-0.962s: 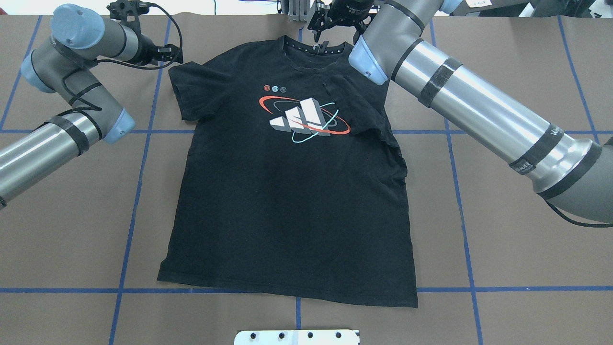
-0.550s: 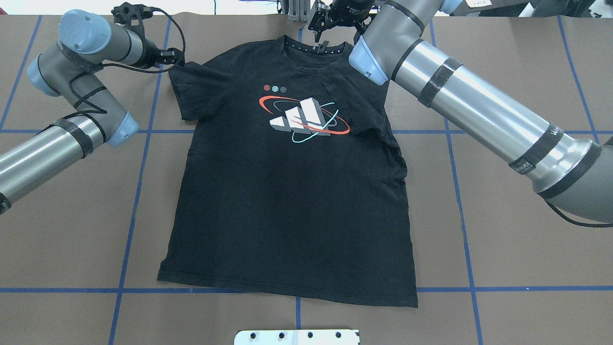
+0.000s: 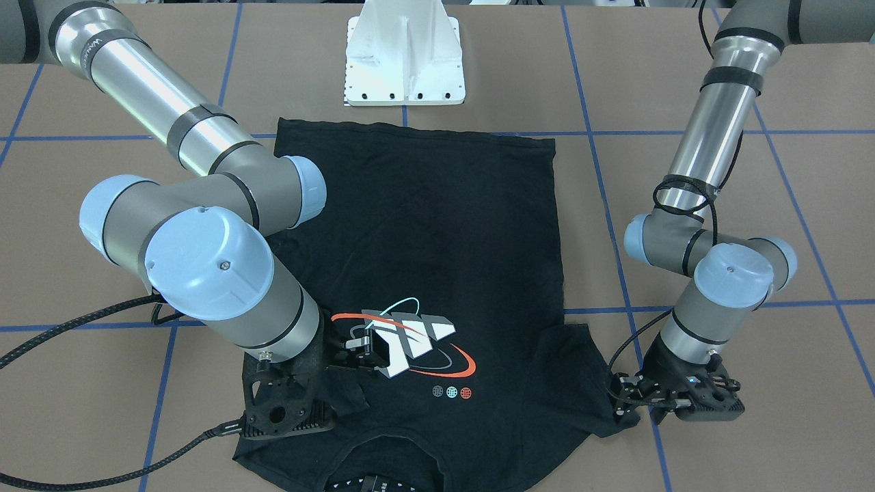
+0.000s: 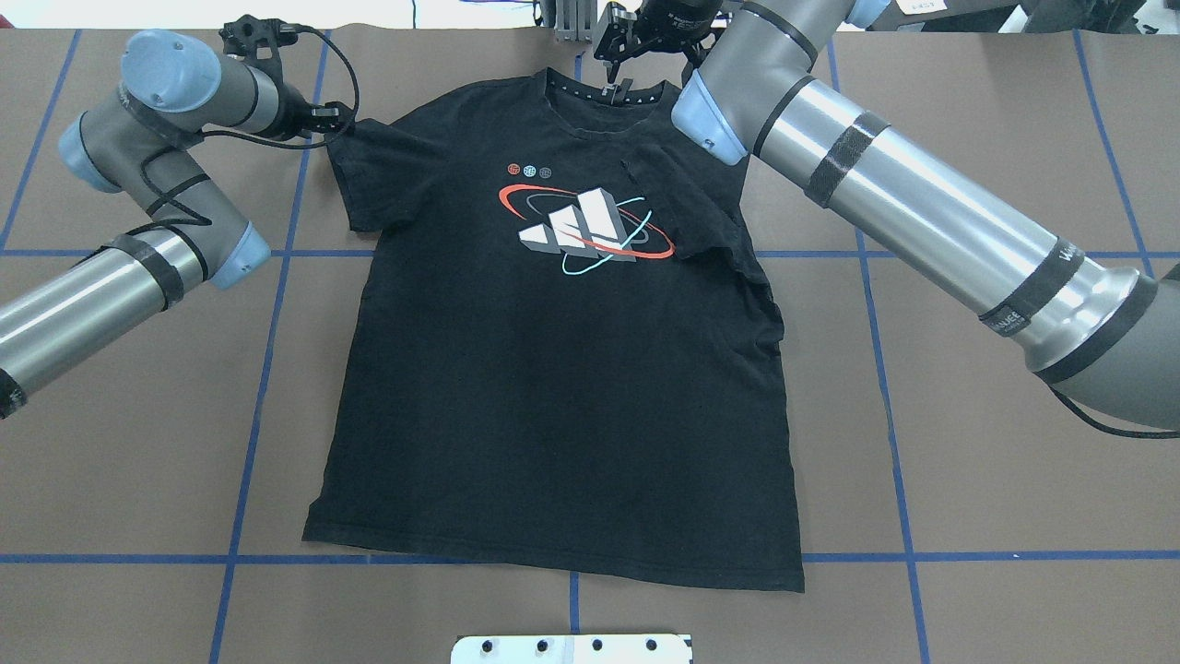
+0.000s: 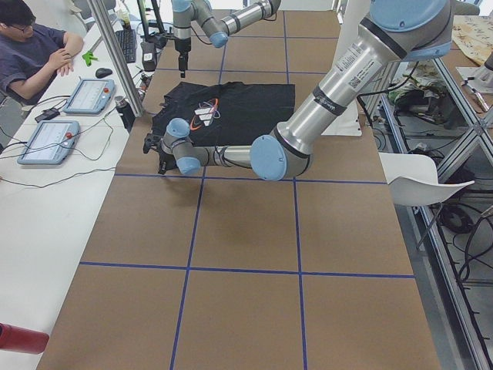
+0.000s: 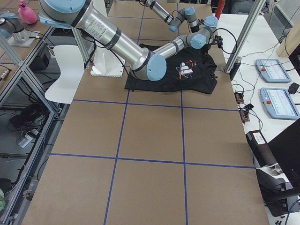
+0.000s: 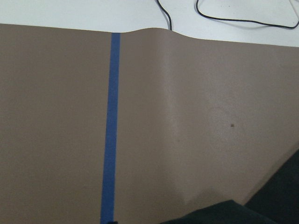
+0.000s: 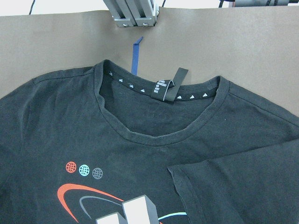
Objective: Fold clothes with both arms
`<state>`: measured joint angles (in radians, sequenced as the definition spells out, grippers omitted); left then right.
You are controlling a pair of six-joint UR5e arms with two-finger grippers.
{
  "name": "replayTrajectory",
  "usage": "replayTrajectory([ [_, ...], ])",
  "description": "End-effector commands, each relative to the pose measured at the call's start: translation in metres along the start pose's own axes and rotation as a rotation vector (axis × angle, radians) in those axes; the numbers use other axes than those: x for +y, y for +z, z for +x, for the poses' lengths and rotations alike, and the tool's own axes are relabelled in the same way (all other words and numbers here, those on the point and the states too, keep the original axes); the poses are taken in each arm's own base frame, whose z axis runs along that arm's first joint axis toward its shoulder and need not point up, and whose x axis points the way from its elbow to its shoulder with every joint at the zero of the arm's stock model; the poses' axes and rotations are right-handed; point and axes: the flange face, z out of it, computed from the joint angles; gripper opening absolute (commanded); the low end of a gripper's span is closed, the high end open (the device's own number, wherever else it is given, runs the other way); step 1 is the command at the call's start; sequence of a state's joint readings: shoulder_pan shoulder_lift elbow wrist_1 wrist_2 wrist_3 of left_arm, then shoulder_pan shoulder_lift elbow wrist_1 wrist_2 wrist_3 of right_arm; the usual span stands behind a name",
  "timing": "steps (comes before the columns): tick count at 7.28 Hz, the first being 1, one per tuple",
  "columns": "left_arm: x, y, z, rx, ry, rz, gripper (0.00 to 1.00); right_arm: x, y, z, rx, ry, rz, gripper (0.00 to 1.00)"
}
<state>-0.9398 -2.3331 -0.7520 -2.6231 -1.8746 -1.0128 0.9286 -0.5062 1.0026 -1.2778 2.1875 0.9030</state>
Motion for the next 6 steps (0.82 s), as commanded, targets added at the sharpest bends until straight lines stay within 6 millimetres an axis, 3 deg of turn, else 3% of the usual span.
replayTrajectory([
  [1,0.0028,0.0027,0.0004,-0.002,0.001,-0.005,0.64,0.0015,0.0023,-0.0012,0.001,-0.001,-0.002,0.99],
  [6,0.0043,0.0038,0.0023,-0.001,0.003,-0.007,0.60,0.0015,0.0017,-0.0015,0.002,-0.002,0.001,0.99],
])
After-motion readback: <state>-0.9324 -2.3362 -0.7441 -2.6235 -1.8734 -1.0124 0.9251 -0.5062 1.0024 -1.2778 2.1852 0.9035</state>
